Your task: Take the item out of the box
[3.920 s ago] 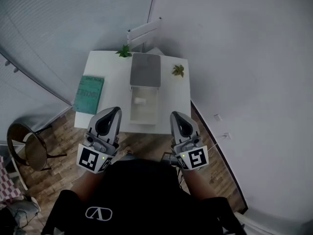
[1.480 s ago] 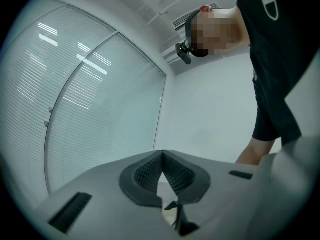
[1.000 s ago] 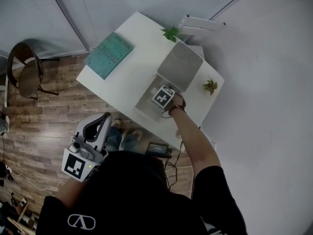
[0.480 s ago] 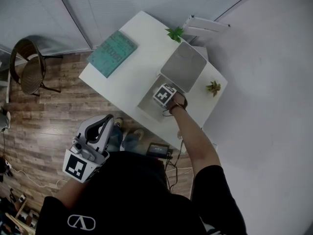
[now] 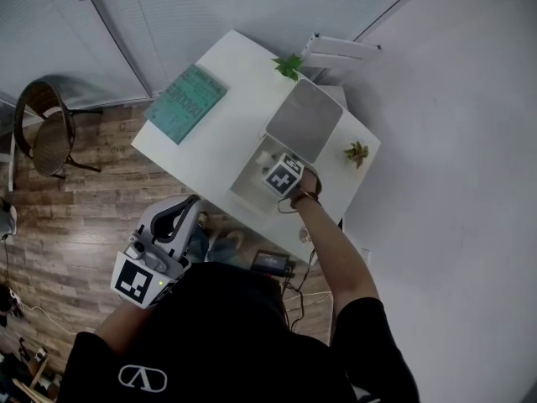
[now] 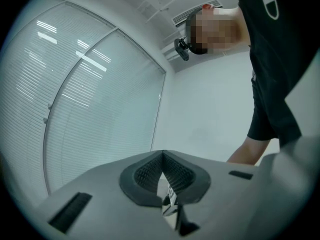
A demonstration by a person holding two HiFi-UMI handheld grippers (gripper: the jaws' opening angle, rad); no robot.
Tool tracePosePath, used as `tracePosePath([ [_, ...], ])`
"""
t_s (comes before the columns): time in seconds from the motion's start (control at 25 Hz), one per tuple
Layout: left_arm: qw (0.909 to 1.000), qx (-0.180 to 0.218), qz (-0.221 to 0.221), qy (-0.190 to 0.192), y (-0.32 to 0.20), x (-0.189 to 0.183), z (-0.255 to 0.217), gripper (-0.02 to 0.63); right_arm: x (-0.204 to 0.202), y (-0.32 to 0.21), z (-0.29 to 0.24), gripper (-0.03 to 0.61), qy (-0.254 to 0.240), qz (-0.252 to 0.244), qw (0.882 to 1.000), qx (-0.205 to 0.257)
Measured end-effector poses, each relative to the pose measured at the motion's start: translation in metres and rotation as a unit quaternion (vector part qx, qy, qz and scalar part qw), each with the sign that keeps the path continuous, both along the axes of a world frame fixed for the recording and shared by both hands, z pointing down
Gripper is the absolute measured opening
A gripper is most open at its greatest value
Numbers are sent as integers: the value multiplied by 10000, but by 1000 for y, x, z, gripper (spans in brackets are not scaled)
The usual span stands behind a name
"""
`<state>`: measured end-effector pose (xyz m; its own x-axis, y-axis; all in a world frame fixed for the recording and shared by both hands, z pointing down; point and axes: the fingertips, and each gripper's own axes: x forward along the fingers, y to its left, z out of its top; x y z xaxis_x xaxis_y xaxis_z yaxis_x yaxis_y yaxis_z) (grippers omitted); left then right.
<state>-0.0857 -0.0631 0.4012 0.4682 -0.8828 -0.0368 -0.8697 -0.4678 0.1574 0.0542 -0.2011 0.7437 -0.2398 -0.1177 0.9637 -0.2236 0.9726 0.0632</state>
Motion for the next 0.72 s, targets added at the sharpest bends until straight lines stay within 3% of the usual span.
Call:
tracePosePath([
  [0.16,9985,483,111,231,-14,12,-28,5,-5,-4,-55,181,-626,213,9967,480],
  [0.36,9961,678,425,368,-24,32,-44,5,-2,-5,-135,181,-1476,585,9812,1101],
  [0.52,9944,721,679,366,-31,46,-50,5,6,-1,-198,183,-2184,993,9588,1520],
  [0.72,9908,861,958,408,-43,60,-65,5,17,13,-276,183,-3069,1441,9180,2058],
])
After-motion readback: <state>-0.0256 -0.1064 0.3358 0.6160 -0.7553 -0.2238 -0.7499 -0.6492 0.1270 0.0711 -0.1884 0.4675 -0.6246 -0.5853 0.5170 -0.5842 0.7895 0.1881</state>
